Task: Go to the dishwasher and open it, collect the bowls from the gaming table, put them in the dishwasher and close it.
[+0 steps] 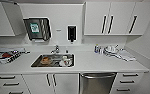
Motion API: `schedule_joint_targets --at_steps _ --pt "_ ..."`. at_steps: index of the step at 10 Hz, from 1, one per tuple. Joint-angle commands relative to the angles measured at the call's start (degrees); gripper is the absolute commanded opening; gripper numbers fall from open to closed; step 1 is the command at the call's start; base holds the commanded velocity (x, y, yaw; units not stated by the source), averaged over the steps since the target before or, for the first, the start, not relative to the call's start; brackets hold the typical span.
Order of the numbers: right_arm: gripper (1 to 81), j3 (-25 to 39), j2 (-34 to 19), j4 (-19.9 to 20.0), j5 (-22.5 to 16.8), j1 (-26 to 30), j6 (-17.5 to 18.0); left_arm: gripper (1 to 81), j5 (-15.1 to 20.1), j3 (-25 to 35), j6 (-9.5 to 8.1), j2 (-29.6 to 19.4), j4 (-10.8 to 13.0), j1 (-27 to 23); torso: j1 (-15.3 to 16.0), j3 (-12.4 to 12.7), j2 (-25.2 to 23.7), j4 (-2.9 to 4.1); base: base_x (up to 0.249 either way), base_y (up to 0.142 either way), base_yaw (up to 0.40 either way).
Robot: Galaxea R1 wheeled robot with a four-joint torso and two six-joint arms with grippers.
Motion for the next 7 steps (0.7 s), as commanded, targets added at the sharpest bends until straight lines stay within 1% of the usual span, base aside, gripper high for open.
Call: schedule_joint_targets --at_steps 1,3,4,6,7 --pt "81.1 2.40 -1.50 2.16 -2.62 3.97 0.17 81.1 2.25 3.44 -0.16 -3.70 0.01 -2.10 3.57 0.15 -5.53 0.00 0.000 0.000 0.000" --pt "81.1 3.89 -2.47 2.44 -2.70 5.38 0.17 81.1 1.73 7.67 -0.16 -7.22 -0.16 -2.02 5.53 -1.05 -8.55 0.00 0.000 0.000 0.000" --pt "81.1 5.39 -3.44 2.44 -2.62 5.99 0.26 81.1 1.19 8.82 -0.24 -8.64 -0.25 -2.01 6.73 -1.38 -10.50 0.00 0.000 0.000 0.000" --pt "81.1 8.89 -6.41 2.44 -2.62 7.14 1.66 81.1 1.11 10.84 -0.24 -11.18 -0.60 -1.84 9.34 -1.44 -14.60 0.00 0.000 0.000 0.000" --pt "81.1 9.96 -7.48 2.35 -2.62 7.58 1.75 81.1 0.93 11.37 -0.24 -12.41 -0.60 -1.84 10.58 -1.44 -16.59 0.00 0.000 0.000 0.000"
